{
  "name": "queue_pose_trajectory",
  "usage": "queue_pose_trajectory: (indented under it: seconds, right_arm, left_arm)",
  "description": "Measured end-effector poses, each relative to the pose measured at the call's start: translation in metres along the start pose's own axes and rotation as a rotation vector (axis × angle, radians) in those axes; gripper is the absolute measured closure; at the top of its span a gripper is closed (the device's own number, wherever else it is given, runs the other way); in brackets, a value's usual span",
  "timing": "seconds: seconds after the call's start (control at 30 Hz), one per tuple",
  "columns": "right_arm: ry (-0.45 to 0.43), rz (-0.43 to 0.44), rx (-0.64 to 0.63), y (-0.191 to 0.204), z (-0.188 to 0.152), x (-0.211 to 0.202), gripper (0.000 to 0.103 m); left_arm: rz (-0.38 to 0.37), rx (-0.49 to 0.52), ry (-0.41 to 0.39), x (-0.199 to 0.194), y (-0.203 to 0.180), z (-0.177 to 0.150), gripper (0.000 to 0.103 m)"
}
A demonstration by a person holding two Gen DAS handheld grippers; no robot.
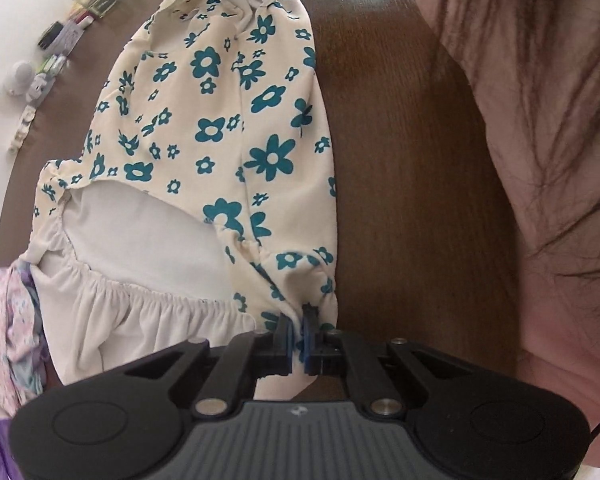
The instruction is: Fold clothes
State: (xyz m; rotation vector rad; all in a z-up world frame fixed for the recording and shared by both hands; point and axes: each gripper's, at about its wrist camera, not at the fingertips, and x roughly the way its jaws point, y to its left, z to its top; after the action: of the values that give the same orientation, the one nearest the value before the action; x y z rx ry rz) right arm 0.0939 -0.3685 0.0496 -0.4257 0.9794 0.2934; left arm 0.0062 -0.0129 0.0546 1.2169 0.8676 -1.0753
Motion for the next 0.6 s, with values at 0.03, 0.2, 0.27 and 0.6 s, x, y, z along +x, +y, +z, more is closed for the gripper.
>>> queue_pose_trajectory:
  seconds: [0.03, 0.2, 0.27, 0.6]
  right_arm:
    - [-0.005, 0.010, -0.025, 0.006, 0.007, 0.003, 0.095]
    - [-0.017, 0.021, -0.077, 0.024, 0.018, 0.008, 0.095]
    - [-0.016, 0.017, -0.065, 0.024, 0.014, 0.006, 0.095]
    - [0.071, -0.019, 0.036, 0.033, -0.042, -0.026, 0.095]
  left_arm:
    - [0.000, -0.016, 0.001, -0.003, -0.006, -0.002, 0.102]
    - [0.007, -0.044, 0.001, -0.010, -0.015, -0.003, 0.100]
    - [0.006, -0.025, -0.002, -0.009, -0.014, -0.002, 0.099]
    - [0.015, 0.031, -0.043, -0.013, -0.016, -0.014, 0.094]
